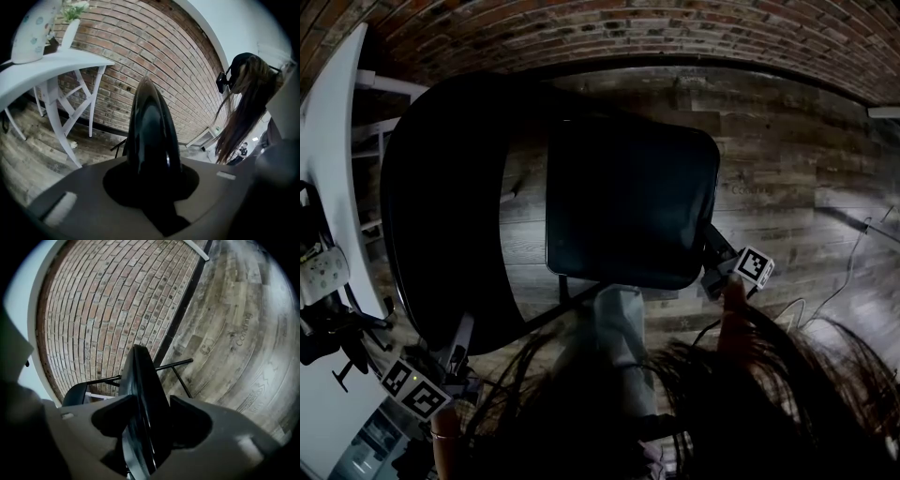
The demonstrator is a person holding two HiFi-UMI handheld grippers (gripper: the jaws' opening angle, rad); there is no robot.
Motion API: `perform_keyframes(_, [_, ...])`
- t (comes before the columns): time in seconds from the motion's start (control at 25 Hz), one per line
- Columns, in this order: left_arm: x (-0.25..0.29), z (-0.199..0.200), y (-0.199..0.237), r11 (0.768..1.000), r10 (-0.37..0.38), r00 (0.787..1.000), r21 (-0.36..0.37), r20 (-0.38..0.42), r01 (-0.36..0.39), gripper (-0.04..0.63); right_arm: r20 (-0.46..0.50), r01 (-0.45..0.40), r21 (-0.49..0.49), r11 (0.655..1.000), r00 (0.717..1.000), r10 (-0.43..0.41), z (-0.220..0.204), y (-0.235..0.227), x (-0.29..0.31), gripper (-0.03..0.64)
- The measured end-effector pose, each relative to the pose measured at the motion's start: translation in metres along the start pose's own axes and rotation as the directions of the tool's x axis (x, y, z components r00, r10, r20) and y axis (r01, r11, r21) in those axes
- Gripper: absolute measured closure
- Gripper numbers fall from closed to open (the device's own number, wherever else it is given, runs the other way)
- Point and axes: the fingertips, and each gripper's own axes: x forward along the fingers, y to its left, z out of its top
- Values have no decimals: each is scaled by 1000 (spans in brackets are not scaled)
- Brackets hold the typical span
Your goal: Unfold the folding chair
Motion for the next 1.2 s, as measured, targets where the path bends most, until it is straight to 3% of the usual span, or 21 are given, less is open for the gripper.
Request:
perform_keyframes(0.24, [1, -1, 0, 1000, 6, 1000, 3, 2, -6, 522, 2, -56, 15, 998, 998, 56, 1, 4, 3, 377])
perform_keyframes(0.48, [3, -3, 2, 1000, 25, 1000, 16, -12, -25, 500, 30, 10, 26, 1000, 999, -11, 0, 0, -1, 379])
perform_keyframes(0.72, [3, -5, 6, 993, 98, 993, 74, -67, -93, 466, 70, 73, 26, 997, 995, -75, -1, 3, -13, 419])
perform_keyframes(0.92, [1, -4, 9, 988, 147, 988, 59, -43, -144, 443, 93, 76, -6, 997, 993, -75, -5, 13, -18, 440])
perform_keyframes(1.08, [-7, -7, 7, 981, 174, 985, 88, -13, -172, 443, 97, 118, -48, 992, 989, -113, -17, 20, -28, 440])
perform_keyframes(1.2, [-18, -12, 5, 980, 177, 984, 97, 1, -176, 445, 78, 103, -54, 993, 992, -98, -31, 32, -35, 440])
